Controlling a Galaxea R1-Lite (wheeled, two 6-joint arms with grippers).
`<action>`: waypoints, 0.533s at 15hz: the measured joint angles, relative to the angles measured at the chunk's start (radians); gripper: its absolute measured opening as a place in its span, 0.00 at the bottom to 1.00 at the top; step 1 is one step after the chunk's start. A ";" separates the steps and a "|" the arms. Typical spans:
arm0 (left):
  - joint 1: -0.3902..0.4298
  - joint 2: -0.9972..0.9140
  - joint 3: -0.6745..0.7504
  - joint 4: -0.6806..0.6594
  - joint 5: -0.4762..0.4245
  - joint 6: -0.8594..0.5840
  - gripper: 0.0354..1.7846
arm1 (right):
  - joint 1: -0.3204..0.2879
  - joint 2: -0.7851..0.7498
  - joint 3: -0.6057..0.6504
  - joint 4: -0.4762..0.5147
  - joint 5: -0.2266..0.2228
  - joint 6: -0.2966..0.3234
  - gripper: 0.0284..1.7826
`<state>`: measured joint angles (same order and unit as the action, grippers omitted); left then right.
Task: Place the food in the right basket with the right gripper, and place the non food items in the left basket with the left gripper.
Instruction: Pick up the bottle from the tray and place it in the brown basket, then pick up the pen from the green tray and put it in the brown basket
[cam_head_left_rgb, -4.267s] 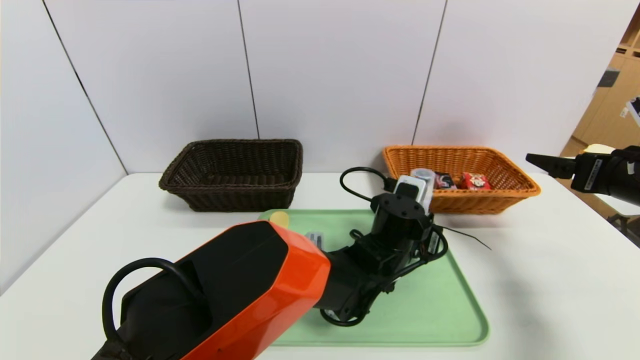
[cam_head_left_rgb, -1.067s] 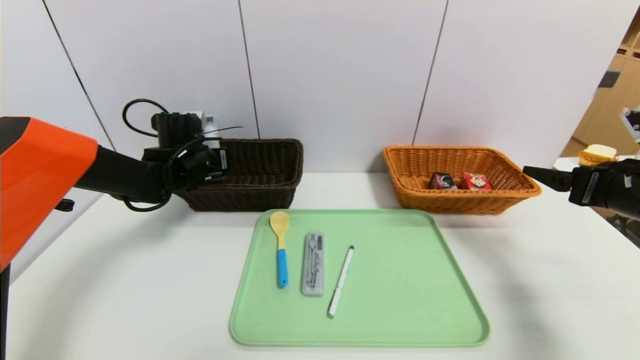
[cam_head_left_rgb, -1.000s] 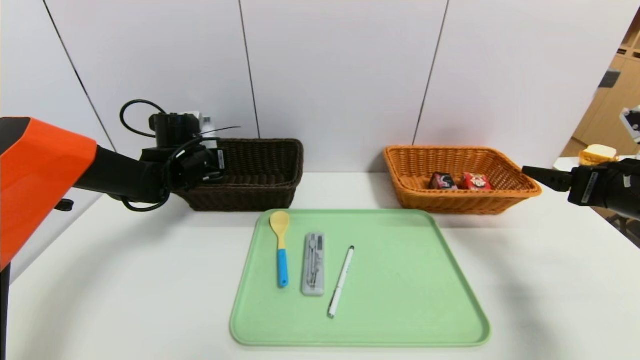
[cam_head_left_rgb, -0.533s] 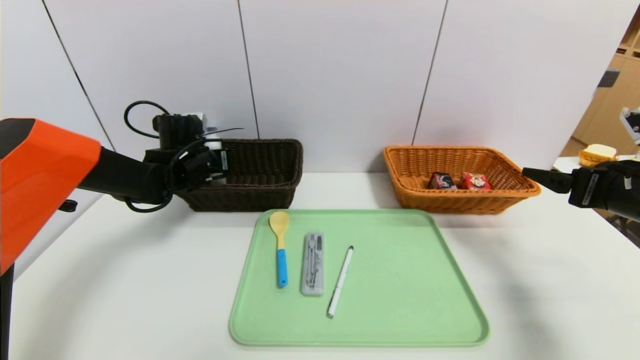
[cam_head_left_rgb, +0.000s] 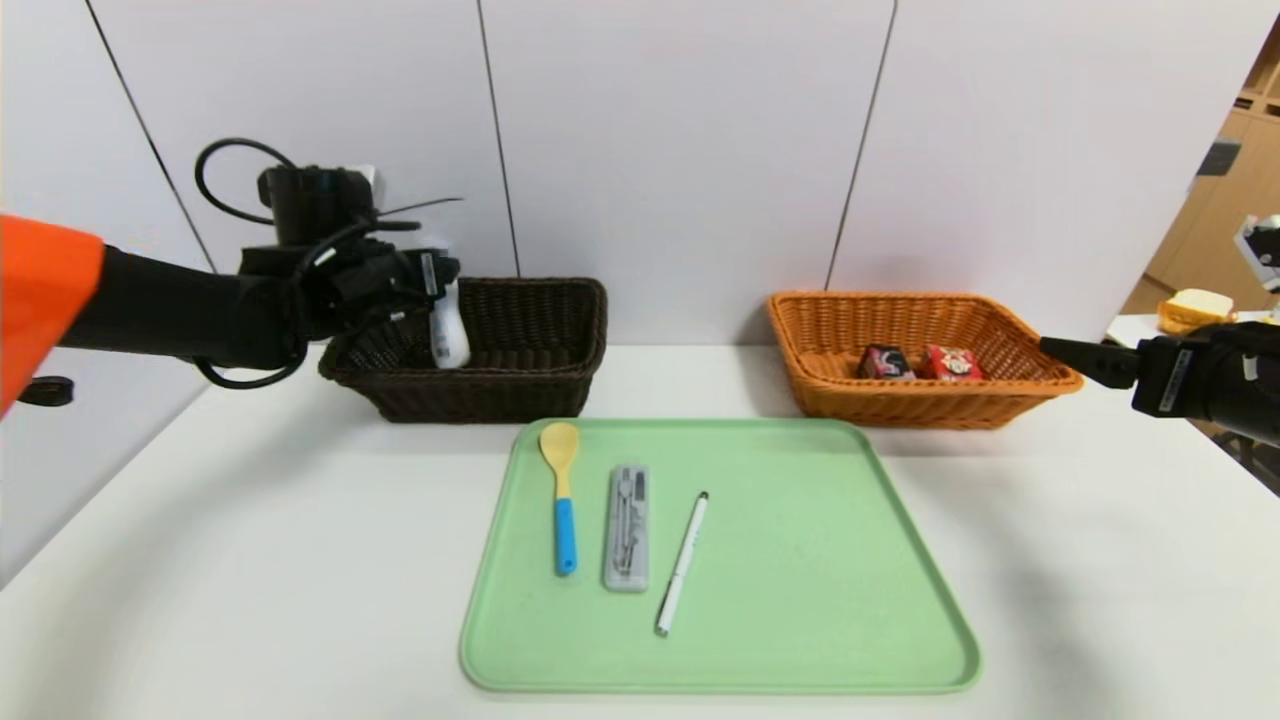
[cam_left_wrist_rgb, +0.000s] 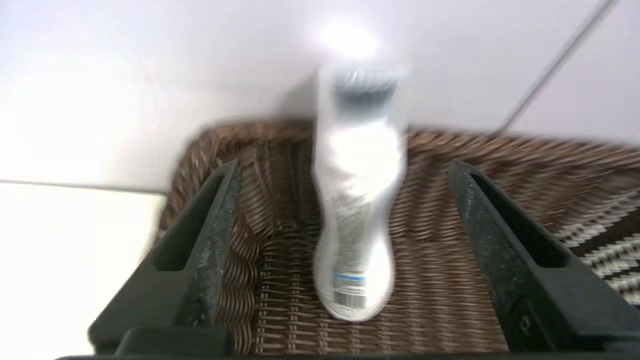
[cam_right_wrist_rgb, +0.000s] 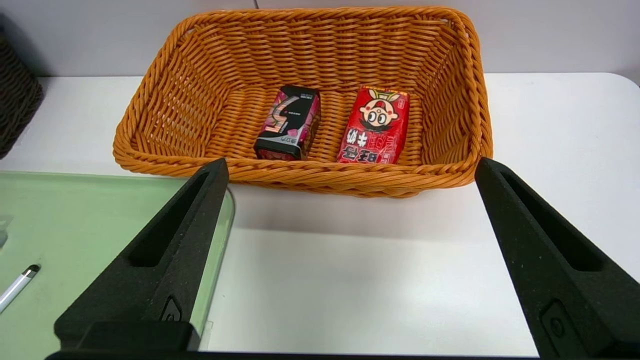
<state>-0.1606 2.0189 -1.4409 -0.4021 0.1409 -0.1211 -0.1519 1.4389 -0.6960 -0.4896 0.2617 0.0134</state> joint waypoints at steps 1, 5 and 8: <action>-0.018 -0.050 -0.019 0.069 0.001 -0.006 0.84 | 0.000 0.002 0.001 0.000 0.000 0.000 0.95; -0.153 -0.229 -0.151 0.593 0.002 -0.110 0.89 | 0.007 0.011 0.003 0.008 -0.006 0.000 0.95; -0.327 -0.274 -0.290 1.023 0.002 -0.295 0.91 | 0.008 0.015 0.003 0.018 -0.026 0.000 0.95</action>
<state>-0.4877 1.7449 -1.7309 0.6211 0.1428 -0.4162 -0.1438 1.4543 -0.6928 -0.4713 0.2357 0.0134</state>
